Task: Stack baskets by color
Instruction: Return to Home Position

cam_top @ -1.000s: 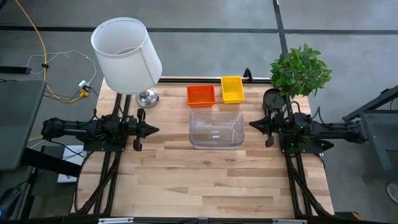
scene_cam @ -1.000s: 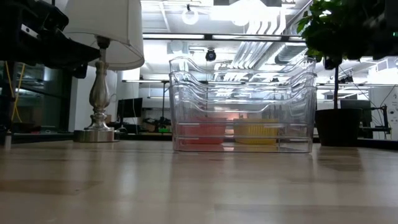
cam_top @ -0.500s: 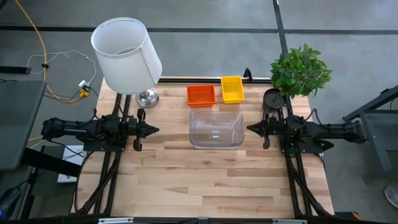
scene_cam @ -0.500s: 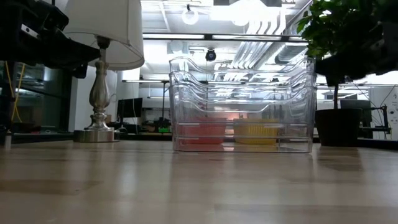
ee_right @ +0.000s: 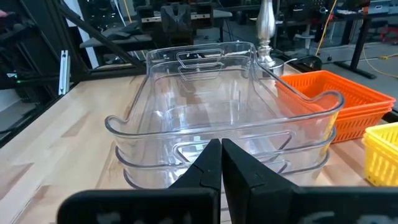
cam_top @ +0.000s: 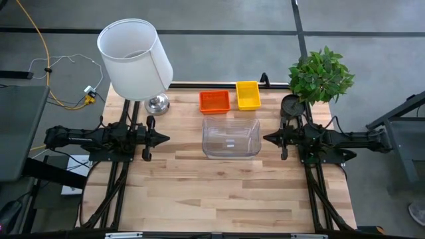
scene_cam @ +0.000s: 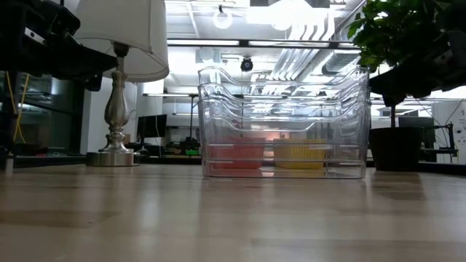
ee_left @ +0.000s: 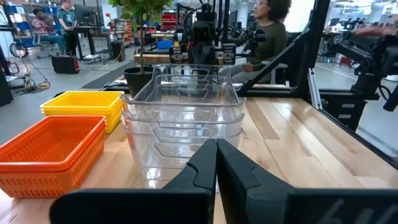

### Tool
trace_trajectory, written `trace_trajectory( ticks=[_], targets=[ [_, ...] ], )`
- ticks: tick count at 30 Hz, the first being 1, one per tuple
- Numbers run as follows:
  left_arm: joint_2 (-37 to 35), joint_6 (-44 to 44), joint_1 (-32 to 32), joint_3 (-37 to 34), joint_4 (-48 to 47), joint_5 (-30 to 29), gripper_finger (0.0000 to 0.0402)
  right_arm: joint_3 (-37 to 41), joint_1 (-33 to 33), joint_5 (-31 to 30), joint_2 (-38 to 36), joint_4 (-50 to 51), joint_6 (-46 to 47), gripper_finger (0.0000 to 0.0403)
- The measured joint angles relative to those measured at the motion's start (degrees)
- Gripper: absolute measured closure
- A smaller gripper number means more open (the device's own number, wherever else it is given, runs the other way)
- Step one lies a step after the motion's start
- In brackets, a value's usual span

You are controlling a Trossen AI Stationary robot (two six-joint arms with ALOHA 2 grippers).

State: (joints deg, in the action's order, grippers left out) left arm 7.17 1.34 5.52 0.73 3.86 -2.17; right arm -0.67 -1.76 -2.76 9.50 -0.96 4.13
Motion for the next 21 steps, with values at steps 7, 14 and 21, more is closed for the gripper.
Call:
trace_trajectory(
  ticks=[7, 14, 21],
  targets=[
    [-4.07, 0.0, 0.0, 0.04, -0.17, 0.0, 0.0401, 0.0, 0.0, 0.0, -4.68, 0.1, -0.08, 0.0402],
    [-7.01, -0.01, -0.02, 0.07, -2.09, 0.0, 0.0401, 0.0, 0.0, -0.19, -9.3, -3.12, -0.14, 0.0402],
    [-6.96, 0.0, -0.04, 0.04, -3.29, 0.02, 0.0401, 0.0, 0.0, -0.17, -9.49, -1.17, -0.07, 0.0402]
  ],
)
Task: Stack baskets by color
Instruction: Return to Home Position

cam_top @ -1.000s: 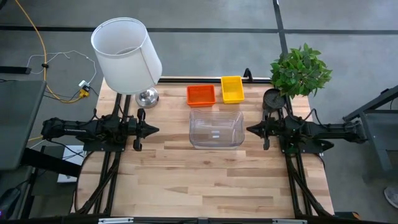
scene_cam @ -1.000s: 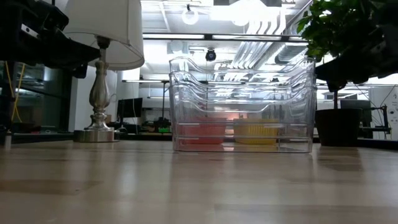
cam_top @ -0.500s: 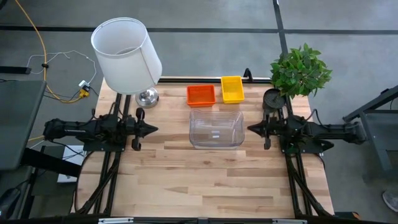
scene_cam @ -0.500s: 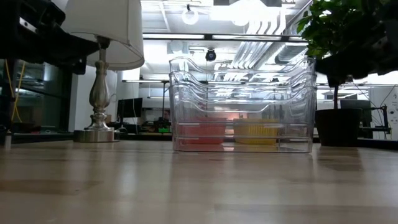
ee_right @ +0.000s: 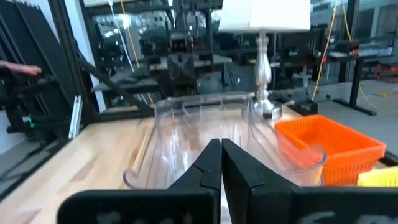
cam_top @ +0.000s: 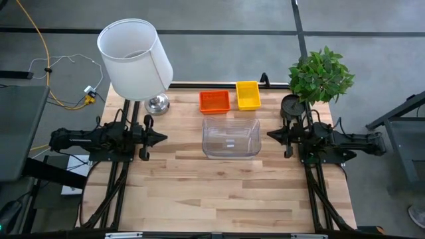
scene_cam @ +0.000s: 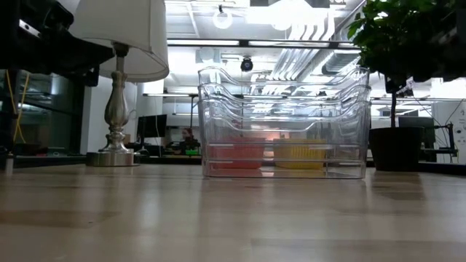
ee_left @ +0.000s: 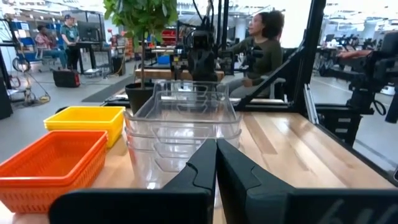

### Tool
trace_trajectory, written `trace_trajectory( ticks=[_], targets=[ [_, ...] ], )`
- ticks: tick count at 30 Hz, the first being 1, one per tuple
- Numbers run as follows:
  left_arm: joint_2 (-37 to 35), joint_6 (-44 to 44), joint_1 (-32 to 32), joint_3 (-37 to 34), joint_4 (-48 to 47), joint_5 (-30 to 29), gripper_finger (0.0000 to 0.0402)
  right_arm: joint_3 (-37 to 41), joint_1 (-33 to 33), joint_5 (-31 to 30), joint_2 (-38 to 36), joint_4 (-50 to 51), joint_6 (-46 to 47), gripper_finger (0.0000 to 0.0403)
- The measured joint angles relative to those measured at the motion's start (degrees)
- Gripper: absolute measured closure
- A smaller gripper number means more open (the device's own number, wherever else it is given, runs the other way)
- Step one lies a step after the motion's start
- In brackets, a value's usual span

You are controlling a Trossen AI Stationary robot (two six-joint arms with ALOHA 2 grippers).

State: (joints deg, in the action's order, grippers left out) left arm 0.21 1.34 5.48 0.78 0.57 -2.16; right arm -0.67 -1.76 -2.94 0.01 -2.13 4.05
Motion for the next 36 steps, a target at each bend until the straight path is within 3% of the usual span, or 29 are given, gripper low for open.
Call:
trace_trajectory(
  ticks=[36],
  targets=[
    [-0.02, 0.0, 0.0, -0.02, 0.12, 0.01, 0.0402, 0.15, 0.0, 0.13, 0.68, 0.7, 0.0, 0.0402]
  ],
)
